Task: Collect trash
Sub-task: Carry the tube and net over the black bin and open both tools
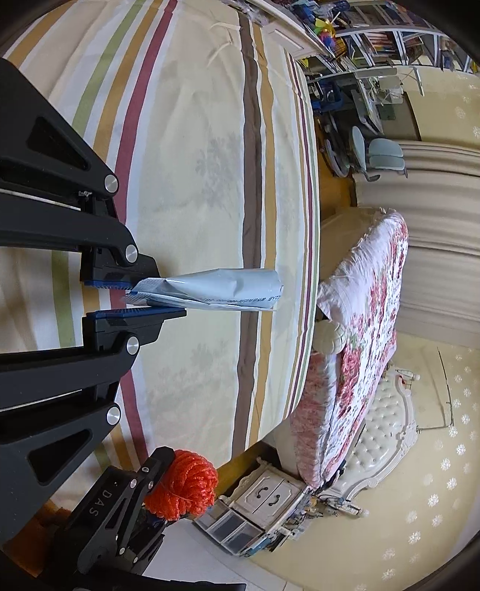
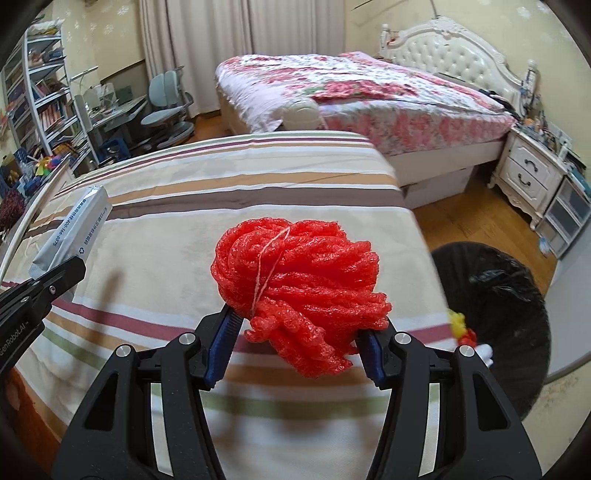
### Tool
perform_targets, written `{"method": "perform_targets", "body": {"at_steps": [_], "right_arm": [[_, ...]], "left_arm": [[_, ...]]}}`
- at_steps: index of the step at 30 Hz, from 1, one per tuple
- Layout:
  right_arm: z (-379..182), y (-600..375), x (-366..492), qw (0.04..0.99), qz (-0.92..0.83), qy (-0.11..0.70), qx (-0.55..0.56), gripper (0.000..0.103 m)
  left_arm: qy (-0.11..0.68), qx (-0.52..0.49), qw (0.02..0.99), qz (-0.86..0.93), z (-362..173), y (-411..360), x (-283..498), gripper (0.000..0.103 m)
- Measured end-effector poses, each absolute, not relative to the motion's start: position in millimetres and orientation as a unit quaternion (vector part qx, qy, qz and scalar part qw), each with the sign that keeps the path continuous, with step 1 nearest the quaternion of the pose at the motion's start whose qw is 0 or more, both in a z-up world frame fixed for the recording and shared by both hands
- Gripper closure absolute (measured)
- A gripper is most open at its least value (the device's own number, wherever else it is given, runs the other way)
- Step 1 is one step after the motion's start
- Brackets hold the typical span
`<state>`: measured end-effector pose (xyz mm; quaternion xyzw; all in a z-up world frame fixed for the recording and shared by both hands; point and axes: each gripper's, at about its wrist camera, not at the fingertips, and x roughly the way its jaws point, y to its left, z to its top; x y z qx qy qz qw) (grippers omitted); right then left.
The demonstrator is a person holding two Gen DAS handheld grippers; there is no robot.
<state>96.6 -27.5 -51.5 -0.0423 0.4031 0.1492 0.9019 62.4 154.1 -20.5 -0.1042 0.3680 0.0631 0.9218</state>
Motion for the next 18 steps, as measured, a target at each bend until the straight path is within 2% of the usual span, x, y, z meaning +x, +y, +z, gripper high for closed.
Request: {"method": "perform_targets", "body": {"at_steps": [18], "right_arm": [[-45, -133, 89, 0.919, 0.054, 0.39, 0.002, 0.047]], "left_arm": [[0.372, -0.064, 0.926, -0.022, -16, 57, 80, 0.094]]}}
